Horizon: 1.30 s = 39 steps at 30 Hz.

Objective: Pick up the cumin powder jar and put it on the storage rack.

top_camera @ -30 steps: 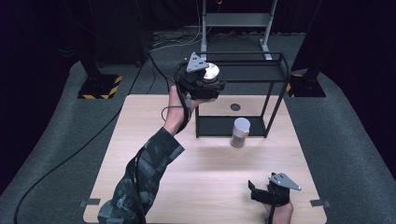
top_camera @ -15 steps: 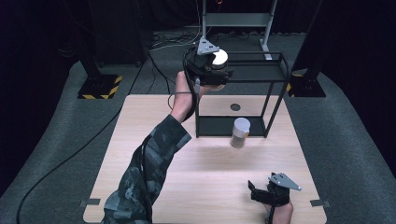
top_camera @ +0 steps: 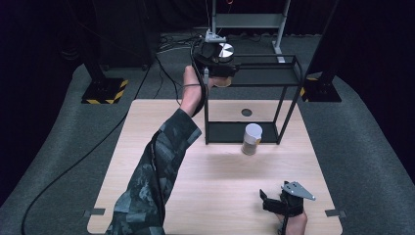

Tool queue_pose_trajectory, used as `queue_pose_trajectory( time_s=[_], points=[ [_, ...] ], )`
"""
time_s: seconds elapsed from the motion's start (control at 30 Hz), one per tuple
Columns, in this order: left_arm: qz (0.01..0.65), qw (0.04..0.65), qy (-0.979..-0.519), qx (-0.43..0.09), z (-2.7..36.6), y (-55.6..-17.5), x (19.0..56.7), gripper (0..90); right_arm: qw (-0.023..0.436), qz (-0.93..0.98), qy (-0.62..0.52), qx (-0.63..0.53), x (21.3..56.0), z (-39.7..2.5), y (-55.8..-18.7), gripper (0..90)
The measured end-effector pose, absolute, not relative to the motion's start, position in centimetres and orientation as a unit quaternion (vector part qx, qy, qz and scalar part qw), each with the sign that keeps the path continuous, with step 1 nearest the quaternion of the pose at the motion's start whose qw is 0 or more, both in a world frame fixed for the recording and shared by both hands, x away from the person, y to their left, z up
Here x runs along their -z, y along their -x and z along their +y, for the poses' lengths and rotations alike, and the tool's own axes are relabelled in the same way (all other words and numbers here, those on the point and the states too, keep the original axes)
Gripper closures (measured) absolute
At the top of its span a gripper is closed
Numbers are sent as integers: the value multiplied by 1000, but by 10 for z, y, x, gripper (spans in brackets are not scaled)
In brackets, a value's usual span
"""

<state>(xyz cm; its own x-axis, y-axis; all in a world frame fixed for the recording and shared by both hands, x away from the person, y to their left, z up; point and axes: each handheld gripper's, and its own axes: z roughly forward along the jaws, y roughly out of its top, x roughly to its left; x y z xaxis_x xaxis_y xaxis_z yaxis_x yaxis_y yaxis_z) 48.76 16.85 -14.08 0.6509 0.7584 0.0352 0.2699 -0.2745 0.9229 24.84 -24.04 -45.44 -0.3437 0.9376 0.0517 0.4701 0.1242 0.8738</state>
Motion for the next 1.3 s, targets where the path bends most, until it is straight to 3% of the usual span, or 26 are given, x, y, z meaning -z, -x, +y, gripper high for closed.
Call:
queue_pose_trajectory(
  time_s=[0.57,1.3],
  points=[
    [377,458,-769,-237,156,-517,135,308,274,698,-500,-433,455,-241,-247,0],
    [403,459,-758,-230,154,-532,135,307,277,697,-499,-434,456,-241,-246,0]
  ],
)
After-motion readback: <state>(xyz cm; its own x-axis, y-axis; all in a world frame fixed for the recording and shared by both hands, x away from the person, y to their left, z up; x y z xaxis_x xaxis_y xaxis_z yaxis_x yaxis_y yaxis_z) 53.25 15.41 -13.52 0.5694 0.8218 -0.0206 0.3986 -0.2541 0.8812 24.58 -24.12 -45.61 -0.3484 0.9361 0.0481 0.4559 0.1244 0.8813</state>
